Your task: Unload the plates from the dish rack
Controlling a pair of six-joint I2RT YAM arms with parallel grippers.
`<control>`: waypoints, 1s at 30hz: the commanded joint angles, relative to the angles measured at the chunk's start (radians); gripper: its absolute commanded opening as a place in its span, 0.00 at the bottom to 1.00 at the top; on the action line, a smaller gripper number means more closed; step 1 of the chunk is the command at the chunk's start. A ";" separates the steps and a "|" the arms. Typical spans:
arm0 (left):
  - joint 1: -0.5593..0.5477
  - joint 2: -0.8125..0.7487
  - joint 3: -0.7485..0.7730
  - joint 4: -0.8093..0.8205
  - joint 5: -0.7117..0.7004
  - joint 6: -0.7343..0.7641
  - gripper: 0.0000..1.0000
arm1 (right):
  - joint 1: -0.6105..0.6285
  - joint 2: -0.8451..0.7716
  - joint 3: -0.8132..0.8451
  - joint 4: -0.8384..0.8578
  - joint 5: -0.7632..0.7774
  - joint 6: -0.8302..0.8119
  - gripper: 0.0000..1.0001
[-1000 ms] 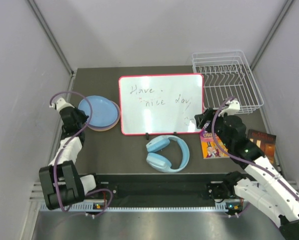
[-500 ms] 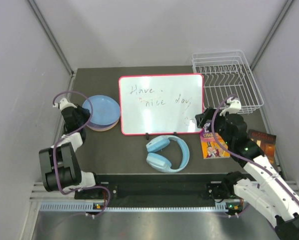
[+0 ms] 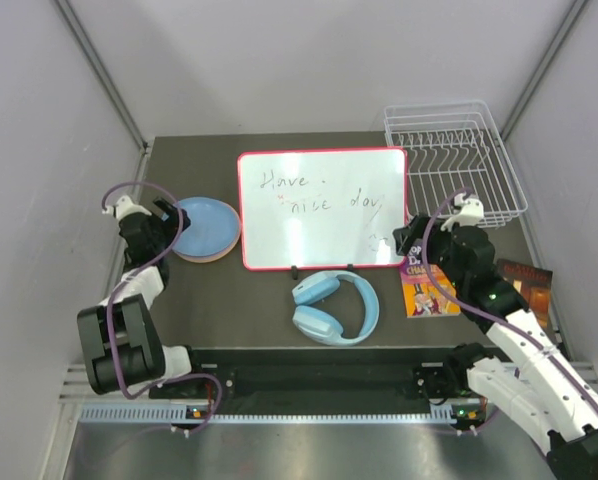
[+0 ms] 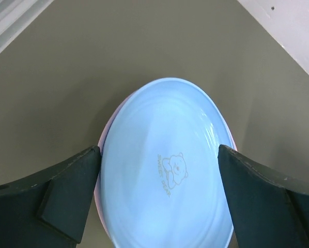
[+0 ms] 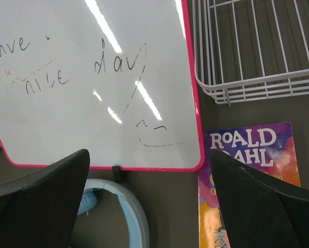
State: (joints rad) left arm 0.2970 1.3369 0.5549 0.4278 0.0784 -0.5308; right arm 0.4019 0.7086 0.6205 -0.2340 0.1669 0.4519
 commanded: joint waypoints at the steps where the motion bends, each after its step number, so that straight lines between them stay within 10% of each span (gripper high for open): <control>1: 0.007 -0.083 0.082 -0.076 0.072 0.029 0.99 | -0.028 0.008 0.019 0.001 0.023 -0.059 1.00; 8: 0.007 -0.198 0.123 -0.075 0.360 0.074 0.99 | -0.092 0.037 0.024 0.007 0.056 -0.145 1.00; 19: 0.005 -0.234 0.183 -0.242 0.279 0.117 0.99 | -0.170 0.061 -0.001 0.027 -0.009 -0.157 1.00; 30: -0.056 -0.320 0.149 -0.086 0.597 0.135 0.99 | -0.212 0.086 -0.111 0.223 0.173 -0.264 1.00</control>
State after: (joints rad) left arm 0.2832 1.0927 0.7044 0.2276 0.5846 -0.4358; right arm 0.2081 0.7738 0.5541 -0.1593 0.2302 0.2607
